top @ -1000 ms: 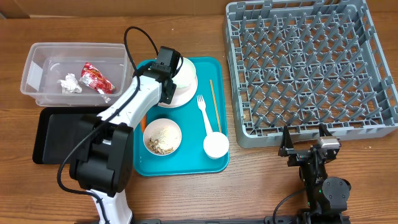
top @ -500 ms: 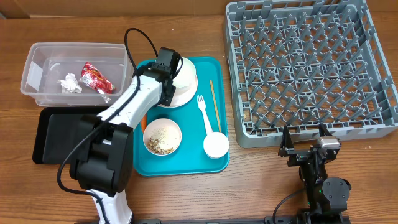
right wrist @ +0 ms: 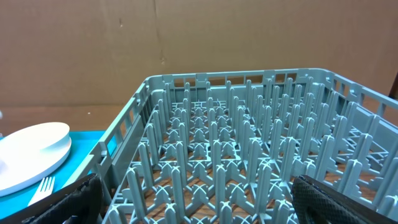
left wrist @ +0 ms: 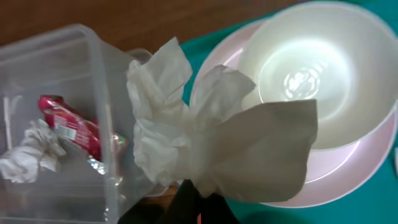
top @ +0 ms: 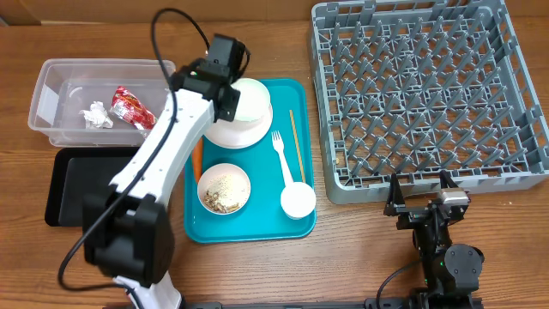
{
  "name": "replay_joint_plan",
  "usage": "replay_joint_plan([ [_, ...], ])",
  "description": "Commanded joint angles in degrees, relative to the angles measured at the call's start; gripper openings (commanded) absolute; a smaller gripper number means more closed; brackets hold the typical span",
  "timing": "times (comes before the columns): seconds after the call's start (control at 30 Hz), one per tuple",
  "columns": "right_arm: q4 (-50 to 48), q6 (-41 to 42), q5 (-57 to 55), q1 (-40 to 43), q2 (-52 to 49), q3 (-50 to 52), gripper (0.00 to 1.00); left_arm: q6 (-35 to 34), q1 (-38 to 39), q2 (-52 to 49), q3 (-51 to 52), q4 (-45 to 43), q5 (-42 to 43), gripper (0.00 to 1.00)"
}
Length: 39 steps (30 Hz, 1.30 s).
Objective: Sort waste into correct bins and load items into the dishwasher
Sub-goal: 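Carry the tissue left and release it into the clear bin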
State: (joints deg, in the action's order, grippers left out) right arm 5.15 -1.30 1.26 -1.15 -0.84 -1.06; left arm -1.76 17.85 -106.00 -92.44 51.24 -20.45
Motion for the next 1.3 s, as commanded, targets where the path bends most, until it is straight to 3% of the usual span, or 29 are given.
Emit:
replay_joint_plan([
  [0.0, -0.44, -0.04, 0.11, 0.26, 0.68, 0.61, 1.00, -2.51, -0.55, 4.72, -1.95, -0.13, -1.16, 0.04],
  [0.23, -0.44, -0.04, 0.11, 0.26, 0.68, 0.61, 1.00, -7.80, -3.65, 8.74, -1.97, -1.64, -3.04, 0.04],
  [0.6, -0.44, -0.04, 0.11, 0.26, 0.66, 0.61, 1.00, -17.84, -16.87, 8.76, -1.84, -0.90, -2.99, 0.04],
  [0.93, -0.44, -0.04, 0.11, 0.26, 0.68, 0.61, 1.00, -17.99, -27.54, 5.27, -1.40, -0.72, 3.85, 0.04],
  [1.27, -0.44, -0.04, 0.11, 0.26, 0.68, 0.61, 1.00, -17.51, -29.62, -2.80, -1.40, -0.28, 5.64, 0.04],
])
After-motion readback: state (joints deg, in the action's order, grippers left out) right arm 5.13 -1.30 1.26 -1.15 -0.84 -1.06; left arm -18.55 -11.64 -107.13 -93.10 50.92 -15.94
